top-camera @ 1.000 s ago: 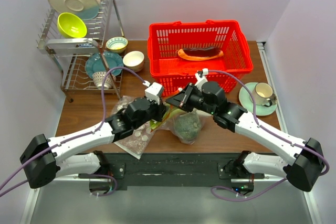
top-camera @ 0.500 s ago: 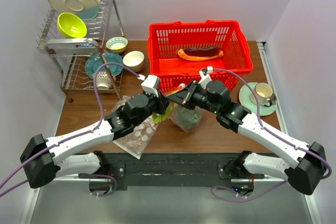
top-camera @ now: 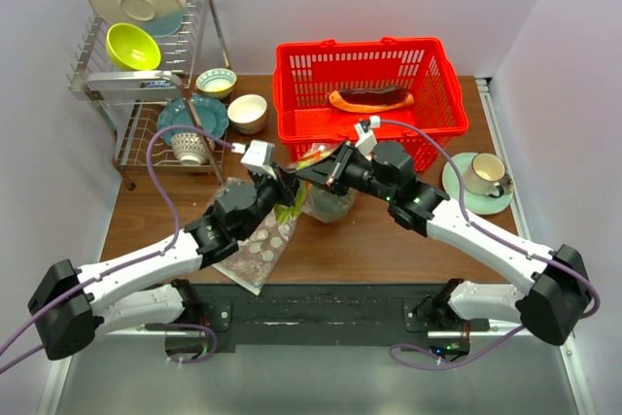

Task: Place the food in the zip-top bag and seal the zipper
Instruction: Place the fake vegetable in the zipper food storage bag, then adjust the bin at the center of the board.

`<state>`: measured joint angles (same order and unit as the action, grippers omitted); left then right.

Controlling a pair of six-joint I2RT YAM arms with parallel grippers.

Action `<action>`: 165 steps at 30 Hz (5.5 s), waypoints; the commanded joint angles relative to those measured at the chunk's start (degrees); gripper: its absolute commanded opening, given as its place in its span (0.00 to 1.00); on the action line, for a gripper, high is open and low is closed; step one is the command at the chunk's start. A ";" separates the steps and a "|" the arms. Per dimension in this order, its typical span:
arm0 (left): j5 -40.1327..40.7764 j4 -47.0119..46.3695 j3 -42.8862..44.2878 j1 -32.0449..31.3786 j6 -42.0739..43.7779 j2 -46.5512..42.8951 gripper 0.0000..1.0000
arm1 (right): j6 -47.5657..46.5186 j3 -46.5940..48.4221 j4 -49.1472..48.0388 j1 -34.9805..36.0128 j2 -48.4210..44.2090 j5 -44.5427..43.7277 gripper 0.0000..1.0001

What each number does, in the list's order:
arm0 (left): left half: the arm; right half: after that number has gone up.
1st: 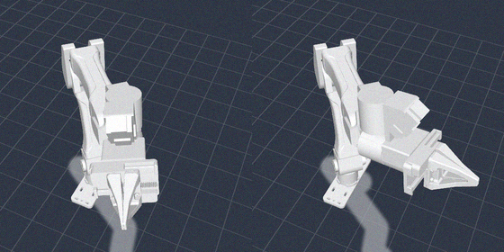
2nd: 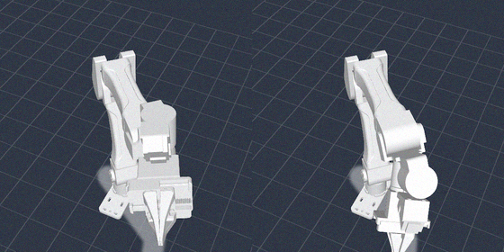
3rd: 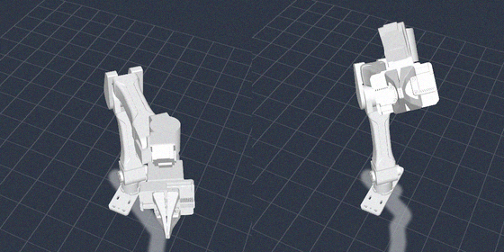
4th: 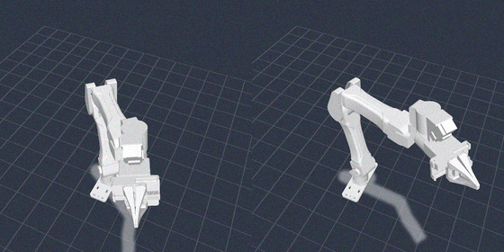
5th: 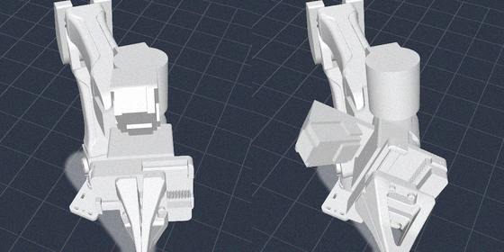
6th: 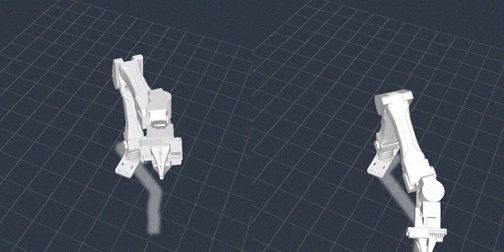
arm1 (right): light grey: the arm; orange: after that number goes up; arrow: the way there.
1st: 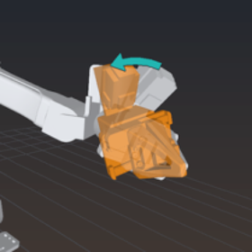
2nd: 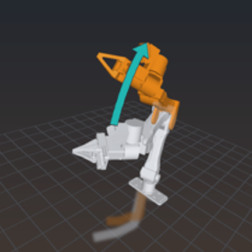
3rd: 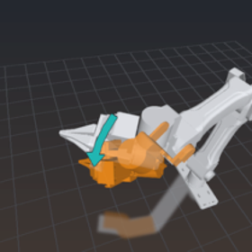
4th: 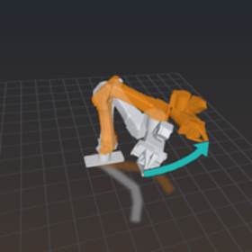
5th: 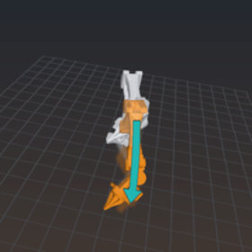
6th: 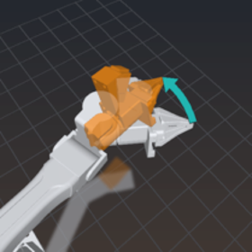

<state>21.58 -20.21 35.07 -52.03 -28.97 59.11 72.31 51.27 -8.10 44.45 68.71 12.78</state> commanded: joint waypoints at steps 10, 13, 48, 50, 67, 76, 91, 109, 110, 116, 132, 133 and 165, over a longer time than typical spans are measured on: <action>5.07 -24.61 -6.85 1.58 6.92 1.52 0.00 | 6.08 7.44 -6.14 0.11 0.99 6.74 0.00; 0.94 -27.16 -9.13 1.41 3.75 3.20 0.00 | 5.47 8.32 -5.44 0.12 0.90 5.86 0.00; -16.05 48.49 34.09 3.69 11.65 1.97 0.62 | -9.12 2.09 14.16 0.12 -3.41 -13.57 0.00; -14.47 52.80 37.43 5.18 12.18 2.58 0.54 | -9.38 1.91 14.25 0.03 -3.49 -13.39 0.00; -19.56 54.76 37.97 14.59 15.78 14.89 0.43 | -12.81 2.26 15.66 0.11 -5.16 -13.57 0.00; -24.39 53.69 42.18 16.08 18.07 18.41 0.46 | -13.07 1.56 16.18 0.11 -5.95 -13.83 0.00; -31.15 54.83 46.49 17.05 24.57 24.03 0.38 | -13.69 1.56 15.92 0.03 -6.04 -13.57 0.00; -34.85 49.21 41.75 17.05 23.87 15.59 0.54 | -13.60 1.29 16.01 0.11 -5.69 -13.13 0.00; -35.20 49.30 41.49 17.05 24.13 15.86 0.53 | -13.60 1.29 16.01 0.11 -5.60 -13.13 0.00; -33.63 49.48 40.78 17.05 24.40 19.19 0.49 | -13.69 1.47 16.10 0.03 -5.78 -12.95 0.00; -47.16 45.52 39.47 16.96 23.44 22.63 0.00 | -14.75 2.96 17.85 0.11 -5.16 -13.65 0.00; -47.16 45.61 39.03 16.96 23.35 22.37 0.00 | -14.75 3.40 18.98 0.11 -5.16 -14.18 0.00; -36.43 35.54 32.80 14.15 15.36 15.69 0.00 | -38.53 4.30 21.37 0.11 -1.21 -21.06 0.00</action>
<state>-19.57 23.90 71.09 -37.67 -10.22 77.95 50.74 58.72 17.98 44.25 67.77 -10.81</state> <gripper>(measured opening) 0.018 0.010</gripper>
